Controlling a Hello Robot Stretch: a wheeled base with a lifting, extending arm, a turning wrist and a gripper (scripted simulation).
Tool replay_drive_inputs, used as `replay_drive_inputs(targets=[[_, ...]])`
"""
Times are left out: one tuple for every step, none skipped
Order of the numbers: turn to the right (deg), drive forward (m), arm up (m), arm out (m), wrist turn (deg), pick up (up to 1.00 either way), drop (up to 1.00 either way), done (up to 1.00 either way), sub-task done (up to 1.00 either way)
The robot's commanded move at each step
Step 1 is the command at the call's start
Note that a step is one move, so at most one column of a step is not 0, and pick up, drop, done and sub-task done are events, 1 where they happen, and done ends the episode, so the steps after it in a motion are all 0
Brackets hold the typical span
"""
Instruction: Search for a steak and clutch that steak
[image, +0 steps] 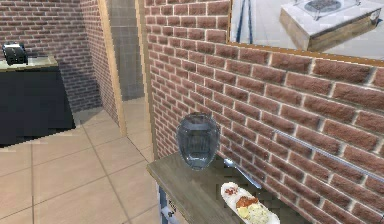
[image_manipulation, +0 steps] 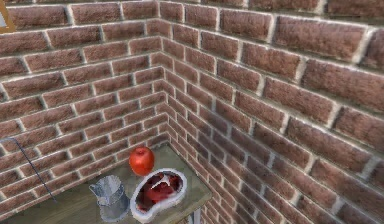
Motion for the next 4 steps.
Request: replay_drive_inputs(targets=[[0.0,0.00,0.50,0.00,0.0,0.00,0.00,0.00,0.00],[0.0,0.00,0.38,0.00,0.0,0.00,0.00,0.00,0.00],[0.0,0.00,0.00,0.06,0.0,0.00,0.00,0.00,0.00],[0.0,0.00,0.00,0.00,45.0,0.00,0.00,0.00,0.00]])
